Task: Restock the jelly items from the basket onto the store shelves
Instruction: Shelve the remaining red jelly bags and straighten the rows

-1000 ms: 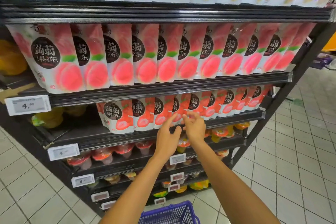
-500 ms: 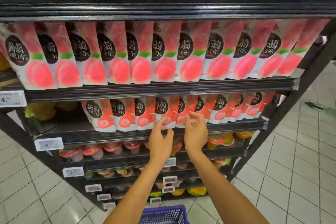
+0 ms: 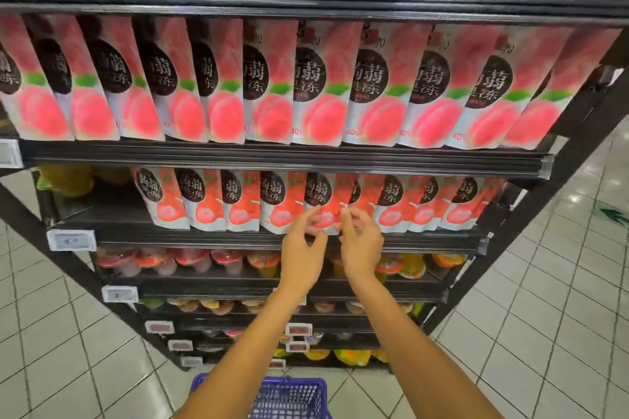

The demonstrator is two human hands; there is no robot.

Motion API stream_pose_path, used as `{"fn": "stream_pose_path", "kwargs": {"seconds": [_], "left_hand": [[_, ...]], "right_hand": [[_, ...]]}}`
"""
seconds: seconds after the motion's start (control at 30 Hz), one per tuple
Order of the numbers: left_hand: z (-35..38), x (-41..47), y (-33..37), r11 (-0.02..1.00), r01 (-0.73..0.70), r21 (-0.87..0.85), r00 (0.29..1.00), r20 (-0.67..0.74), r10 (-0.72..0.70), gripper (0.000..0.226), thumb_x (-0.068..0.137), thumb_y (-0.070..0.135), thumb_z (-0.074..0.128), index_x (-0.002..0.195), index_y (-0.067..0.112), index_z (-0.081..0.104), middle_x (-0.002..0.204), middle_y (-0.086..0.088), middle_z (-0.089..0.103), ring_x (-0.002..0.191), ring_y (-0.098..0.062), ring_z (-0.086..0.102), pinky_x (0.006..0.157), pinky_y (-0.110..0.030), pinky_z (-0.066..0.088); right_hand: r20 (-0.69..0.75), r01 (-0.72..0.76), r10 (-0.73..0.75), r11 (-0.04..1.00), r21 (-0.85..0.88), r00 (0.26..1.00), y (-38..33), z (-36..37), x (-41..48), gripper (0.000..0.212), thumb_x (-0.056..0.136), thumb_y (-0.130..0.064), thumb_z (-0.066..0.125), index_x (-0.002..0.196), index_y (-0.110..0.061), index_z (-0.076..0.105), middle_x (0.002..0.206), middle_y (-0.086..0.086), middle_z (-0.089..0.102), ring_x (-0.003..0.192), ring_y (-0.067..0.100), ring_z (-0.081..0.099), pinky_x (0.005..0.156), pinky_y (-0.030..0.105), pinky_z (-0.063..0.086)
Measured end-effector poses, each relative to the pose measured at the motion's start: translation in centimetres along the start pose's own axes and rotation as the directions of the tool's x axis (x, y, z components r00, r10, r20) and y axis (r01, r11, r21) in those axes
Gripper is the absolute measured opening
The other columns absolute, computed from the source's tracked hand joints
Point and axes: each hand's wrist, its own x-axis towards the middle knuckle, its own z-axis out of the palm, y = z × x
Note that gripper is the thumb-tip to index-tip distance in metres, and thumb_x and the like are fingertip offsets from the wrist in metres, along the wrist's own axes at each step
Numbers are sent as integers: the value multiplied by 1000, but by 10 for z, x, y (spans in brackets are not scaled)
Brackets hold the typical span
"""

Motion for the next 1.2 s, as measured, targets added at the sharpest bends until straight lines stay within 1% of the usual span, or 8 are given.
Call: {"fn": "stream_pose_path", "kwargs": {"seconds": [0.07,0.23,0.37,0.6,0.77,0.97,1.1,1.2], "left_hand": [[7,-1,1,1000,3,-8,1000,-16,-3,39,92,8,54,126,27,58,111,15,64,96,-3,61,82,-23,50],[24,-2,9,999,-3,-52,1000,-10,3,28,93,6,54,115,20,63,100,7,68,91,-6,61,77,-13,46],[37,2,14,999,-28,-41,996,88,31,30,95,7,54,120,21,64,105,8,69,96,-3,62,84,-20,51],[52,4,10,999,-46,-20,987,156,49,43,96,4,53,133,25,57,115,10,68,104,5,59,85,-5,44],[62,4,8,999,-35,-22,992,117,37,39,95,7,55,131,23,58,109,10,67,98,5,59,80,-4,43],[76,3,13,996,-61,-58,984,164,70,41,96,10,52,127,35,58,103,13,67,95,1,60,78,-7,45],[89,1,20,997,-57,-46,967,247,66,46,96,9,51,123,46,56,108,19,67,99,4,58,77,-6,45],[99,-1,23,998,-52,-30,953,299,59,49,95,8,51,130,42,54,116,20,65,101,5,57,80,-8,46]], "right_hand": [[26,16,-18,998,59,999,2,-7,1,18,96,-41,58,102,-27,67,73,-4,72,71,15,69,66,33,54],[-235,-15,21,999,28,972,10,-21,7,27,94,-44,60,107,-20,57,67,-14,62,58,6,59,56,30,44],[-151,-38,35,999,-17,988,13,-27,16,13,93,-40,63,96,-27,62,64,-18,60,62,14,64,58,31,48],[-186,-33,27,999,-31,982,23,-39,21,18,94,-45,59,101,-31,70,68,-25,57,66,-5,57,54,16,37],[-95,11,-3,996,85,995,30,-51,30,6,94,-41,61,91,-45,61,70,-10,68,63,11,66,60,30,53],[-327,-41,72,994,102,942,43,-72,39,30,94,-46,57,117,-27,55,70,-5,68,62,12,65,64,42,55],[-254,-29,47,997,72,966,43,-83,46,11,97,-38,58,87,-42,61,65,-3,68,61,15,66,64,45,57],[-286,-57,68,997,47,956,47,-89,47,10,97,-41,56,90,-38,63,66,-4,68,62,15,66,64,45,57]]}}
